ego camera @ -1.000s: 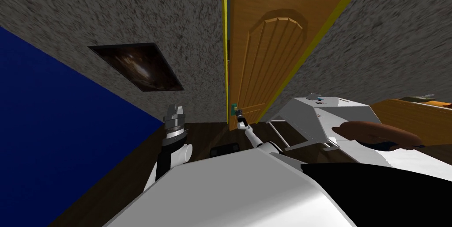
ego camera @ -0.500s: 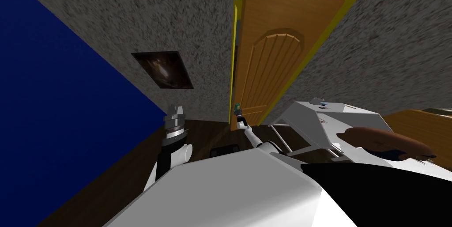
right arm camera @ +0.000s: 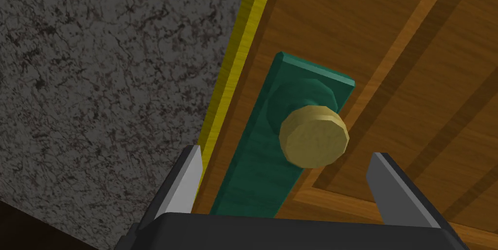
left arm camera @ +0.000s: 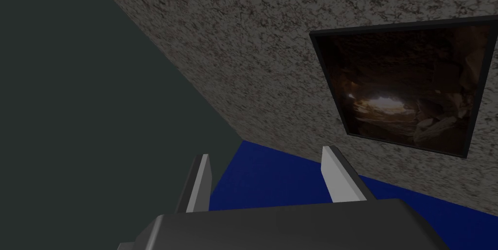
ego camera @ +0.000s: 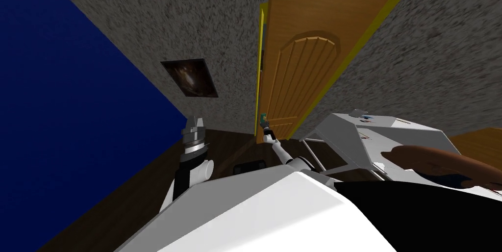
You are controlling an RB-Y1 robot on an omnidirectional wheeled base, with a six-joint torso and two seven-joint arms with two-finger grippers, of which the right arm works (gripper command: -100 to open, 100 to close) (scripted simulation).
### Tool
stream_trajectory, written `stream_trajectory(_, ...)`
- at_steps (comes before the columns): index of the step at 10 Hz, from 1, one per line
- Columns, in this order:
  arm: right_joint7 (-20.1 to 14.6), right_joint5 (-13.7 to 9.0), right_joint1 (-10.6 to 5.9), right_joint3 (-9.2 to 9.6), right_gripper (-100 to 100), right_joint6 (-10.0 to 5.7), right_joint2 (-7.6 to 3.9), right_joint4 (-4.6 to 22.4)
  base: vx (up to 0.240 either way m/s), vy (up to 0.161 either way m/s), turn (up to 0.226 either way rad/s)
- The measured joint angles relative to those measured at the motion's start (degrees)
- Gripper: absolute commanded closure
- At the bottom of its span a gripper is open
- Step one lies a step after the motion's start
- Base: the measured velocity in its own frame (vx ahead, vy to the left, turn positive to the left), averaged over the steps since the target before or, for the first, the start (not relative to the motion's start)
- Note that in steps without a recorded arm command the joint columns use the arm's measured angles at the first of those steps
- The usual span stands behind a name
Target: Pull the door open
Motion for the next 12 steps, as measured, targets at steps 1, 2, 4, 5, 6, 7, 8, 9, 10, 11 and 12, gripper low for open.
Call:
stream_trajectory(1,-1.63,-1.02,0.04,0.20,-100,0.19,-0.20,-0.22,-0.099,-0.056,0.090)
stream_trajectory(2,-3.27,-2.02,0.14,0.41,-100,0.39,-0.44,-0.54,-0.108,-0.057,0.092)
stream_trajectory(4,-6.36,-3.91,0.33,0.78,-100,0.79,-0.87,-1.15,-0.113,-0.074,0.085)
stream_trajectory(5,-7.79,-4.77,0.37,0.97,-100,0.94,-1.06,-1.34,-0.098,-0.062,0.061)
stream_trajectory(6,-9.09,-5.56,0.43,1.15,-100,1.06,-1.23,-1.53,-0.086,-0.053,0.067)
stream_trajectory(7,-10.25,-6.29,0.52,1.27,-100,1.23,-1.40,-1.80,-0.067,-0.047,0.056)
stream_trajectory(8,-11.29,-6.93,0.59,1.41,-100,1.37,-1.56,-2.00,-0.071,-0.057,0.057)
stream_trajectory(9,-12.50,-7.67,0.62,1.60,-100,1.46,-1.74,-2.13,-0.034,-0.028,0.013)
stream_trajectory(10,-12.79,-7.75,0.62,1.62,-100,1.48,-1.76,-2.14,0.095,0.041,0.242)
stream_trajectory(11,-13.54,-7.98,1.14,1.39,-100,1.20,-2.94,-1.96,0.158,0.059,0.170)
stream_trajectory(12,-14.56,-8.30,1.44,1.05,-100,1.12,-4.28,-1.95,0.186,0.061,0.139)
